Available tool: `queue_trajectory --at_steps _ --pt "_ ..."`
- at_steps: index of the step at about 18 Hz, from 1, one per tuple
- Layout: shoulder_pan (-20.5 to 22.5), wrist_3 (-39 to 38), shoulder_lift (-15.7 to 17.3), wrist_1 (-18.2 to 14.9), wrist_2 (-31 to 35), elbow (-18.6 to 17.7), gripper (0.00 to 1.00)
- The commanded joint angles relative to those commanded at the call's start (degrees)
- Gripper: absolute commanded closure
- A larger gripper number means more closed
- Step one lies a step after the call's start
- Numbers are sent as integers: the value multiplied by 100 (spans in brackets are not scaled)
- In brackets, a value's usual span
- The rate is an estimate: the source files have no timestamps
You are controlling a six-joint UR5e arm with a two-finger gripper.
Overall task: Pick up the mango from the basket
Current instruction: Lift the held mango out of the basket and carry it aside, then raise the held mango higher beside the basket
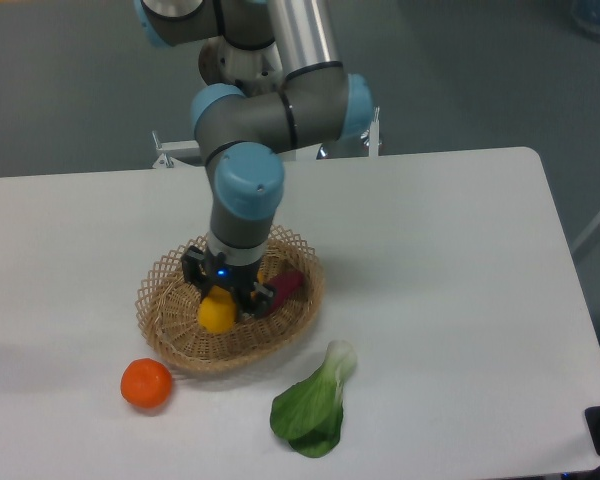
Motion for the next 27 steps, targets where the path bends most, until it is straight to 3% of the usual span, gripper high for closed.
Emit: queue_trajectory --at_steps 9,18,27 --pt "791 746 -61 -79 466 422 78" --pt "1195 1871 -386 -211 1081 905 73" --pt "1521 3075 -580 -211 1248 1090 72"
